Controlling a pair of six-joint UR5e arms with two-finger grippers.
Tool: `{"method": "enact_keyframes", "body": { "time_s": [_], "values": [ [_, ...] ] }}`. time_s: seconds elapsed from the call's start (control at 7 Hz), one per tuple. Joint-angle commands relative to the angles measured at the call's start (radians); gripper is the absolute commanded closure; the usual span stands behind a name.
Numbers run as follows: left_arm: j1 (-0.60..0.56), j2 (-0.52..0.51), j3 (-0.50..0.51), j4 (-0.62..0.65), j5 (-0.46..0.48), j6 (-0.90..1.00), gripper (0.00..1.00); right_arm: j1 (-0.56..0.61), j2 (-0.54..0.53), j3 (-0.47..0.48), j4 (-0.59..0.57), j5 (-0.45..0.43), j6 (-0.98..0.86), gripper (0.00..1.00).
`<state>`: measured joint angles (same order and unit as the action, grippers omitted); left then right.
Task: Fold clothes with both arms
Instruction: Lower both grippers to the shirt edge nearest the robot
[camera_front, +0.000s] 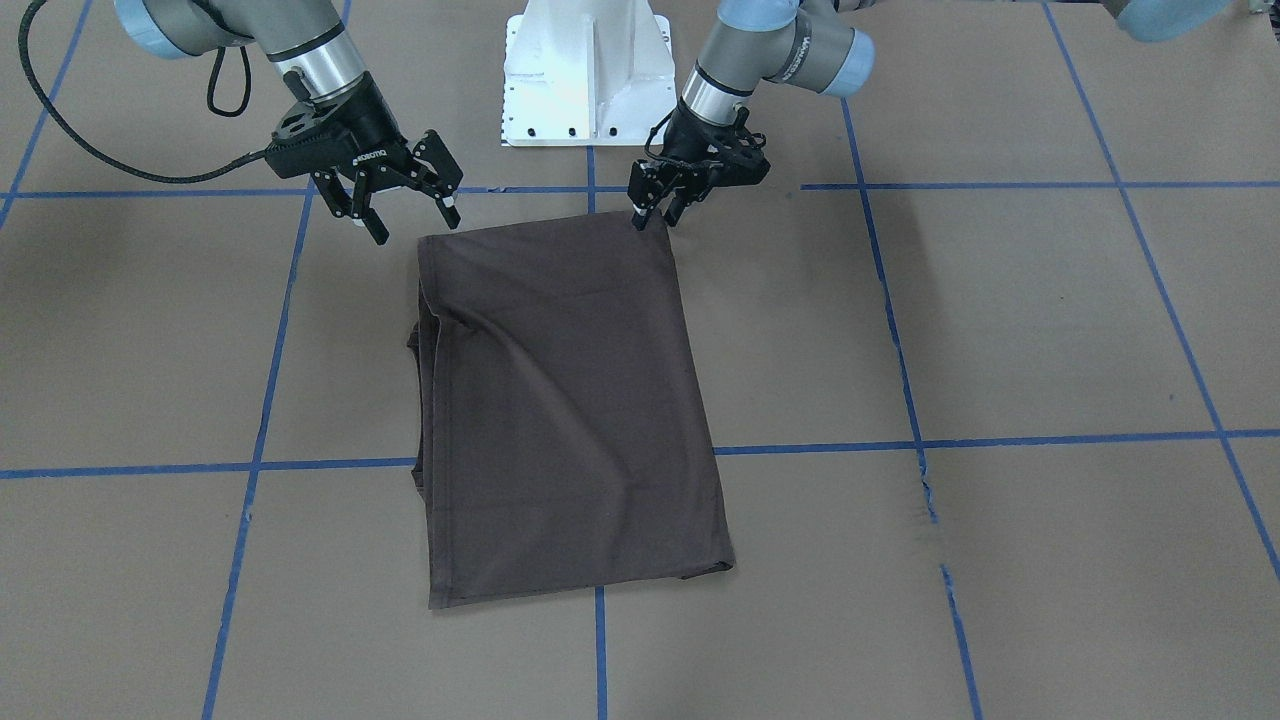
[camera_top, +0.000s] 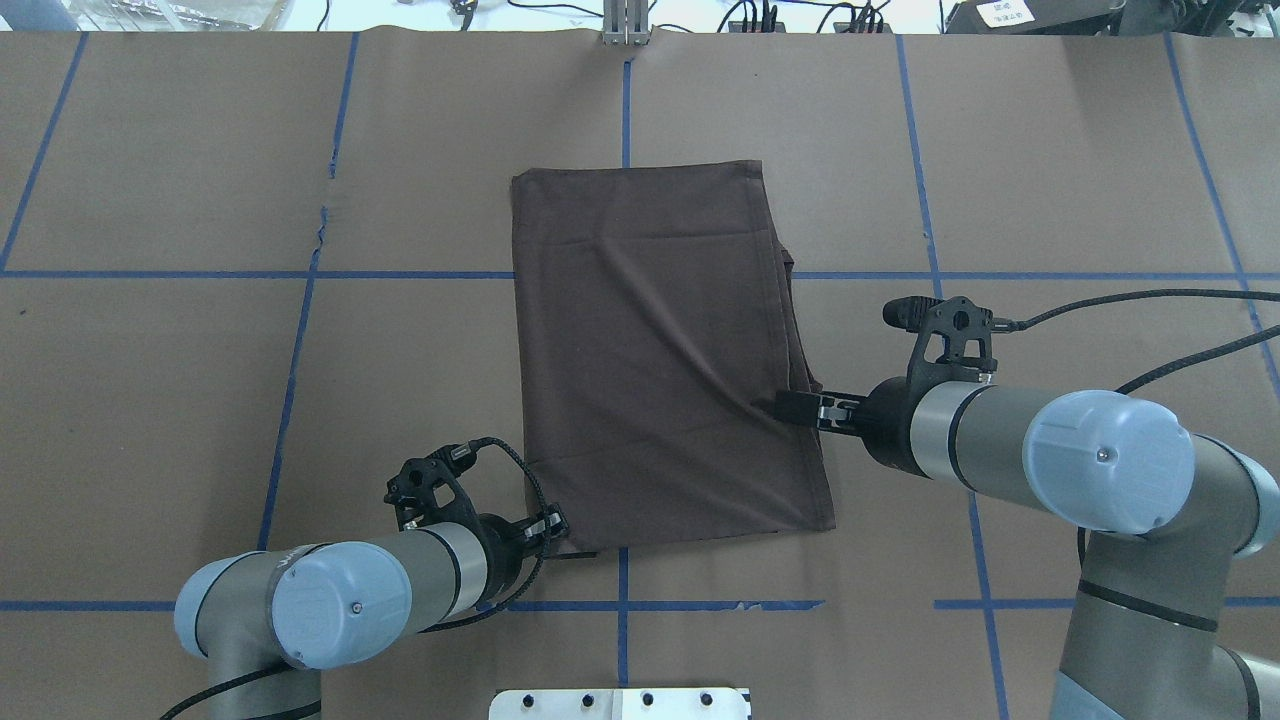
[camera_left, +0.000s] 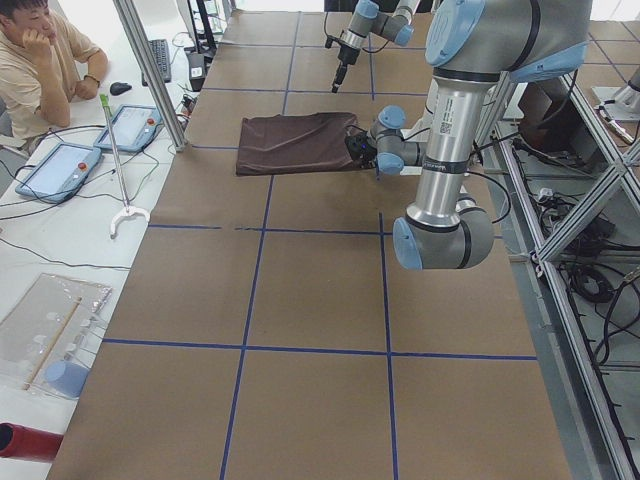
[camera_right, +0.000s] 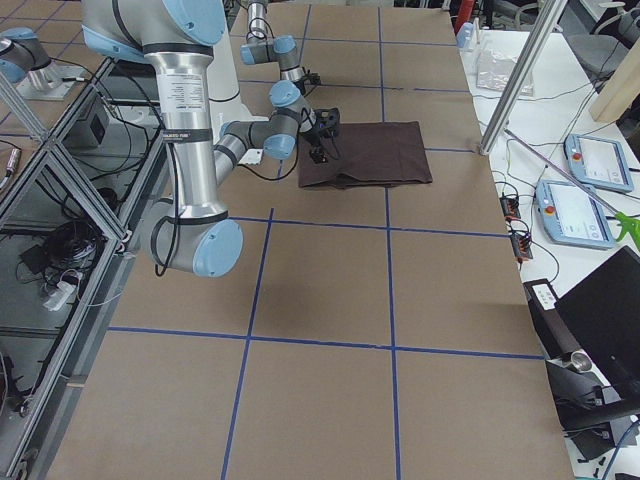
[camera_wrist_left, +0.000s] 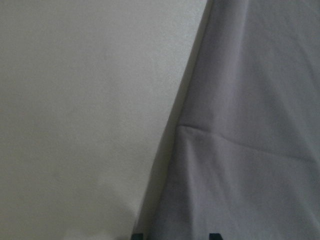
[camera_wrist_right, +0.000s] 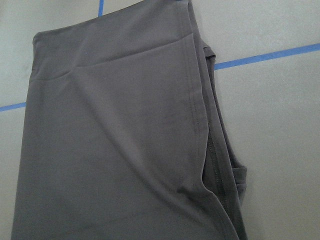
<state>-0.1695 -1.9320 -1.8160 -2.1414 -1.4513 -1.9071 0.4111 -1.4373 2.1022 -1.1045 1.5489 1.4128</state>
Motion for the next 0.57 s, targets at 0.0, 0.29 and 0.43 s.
{"method": "enact_keyframes", "body": {
  "time_s": [0.0, 0.29, 0.43],
  "values": [
    [0.016, -0.001, 0.000, 0.000, 0.000, 0.000, 0.58, 0.000, 0.000, -0.001, 0.000, 0.000, 0.000, 0.00],
    [0.024, -0.001, 0.000, 0.000, 0.000, 0.000, 0.57, 0.000, 0.000, -0.001, 0.000, -0.001, 0.000, 0.00],
    [0.024, -0.002, -0.002, 0.000, 0.000, 0.000, 0.60, 0.000, 0.000, -0.001, 0.000, -0.001, 0.000, 0.00]
  ]
}}
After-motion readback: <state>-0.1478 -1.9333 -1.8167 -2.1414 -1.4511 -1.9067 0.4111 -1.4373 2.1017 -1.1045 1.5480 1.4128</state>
